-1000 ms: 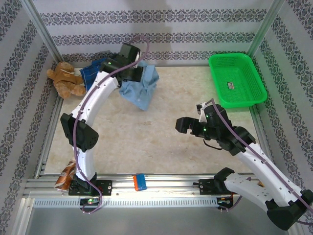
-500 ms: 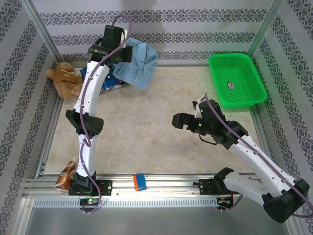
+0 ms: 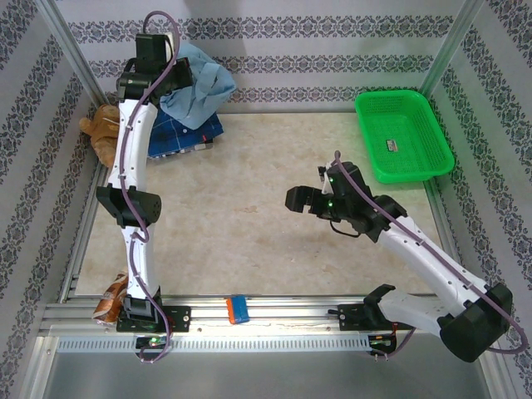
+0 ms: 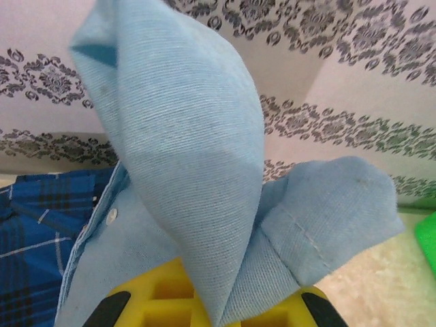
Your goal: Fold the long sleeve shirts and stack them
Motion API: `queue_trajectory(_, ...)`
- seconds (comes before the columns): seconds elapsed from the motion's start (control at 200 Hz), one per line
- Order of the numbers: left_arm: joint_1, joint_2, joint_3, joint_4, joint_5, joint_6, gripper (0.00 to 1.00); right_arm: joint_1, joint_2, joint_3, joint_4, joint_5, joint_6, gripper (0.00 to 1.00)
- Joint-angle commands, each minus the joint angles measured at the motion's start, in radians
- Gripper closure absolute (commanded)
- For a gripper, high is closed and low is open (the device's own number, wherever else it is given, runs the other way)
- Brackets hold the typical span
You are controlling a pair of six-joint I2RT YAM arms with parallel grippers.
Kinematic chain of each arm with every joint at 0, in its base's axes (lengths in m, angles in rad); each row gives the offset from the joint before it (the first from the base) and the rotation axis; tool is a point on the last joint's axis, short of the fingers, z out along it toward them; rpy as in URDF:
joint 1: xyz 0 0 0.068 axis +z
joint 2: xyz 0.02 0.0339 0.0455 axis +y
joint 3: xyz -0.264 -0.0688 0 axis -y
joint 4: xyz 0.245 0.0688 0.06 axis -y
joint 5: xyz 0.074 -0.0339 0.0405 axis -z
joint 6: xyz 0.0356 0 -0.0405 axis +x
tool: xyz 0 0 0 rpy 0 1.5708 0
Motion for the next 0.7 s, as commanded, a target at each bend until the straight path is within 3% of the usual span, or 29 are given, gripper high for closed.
queue_trajectory(0.0,0.036,0.009,0.041,0.128,0.062,-0.078,1.00,-0.013,0.017,0.035,0.032,-0.011,-0.007,0.02)
queue_trajectory(0.36,0.106,0.090,0.041,0.226,0.110,-0.203,1.00,-0.013,0.039,0.030,0.055,0.006,0.002,0.02)
queue_trajectory(0.699,0.227,0.205,0.041,0.250,0.102,-0.291,1.00,0.016,0.080,0.013,0.113,0.047,0.046,0.02)
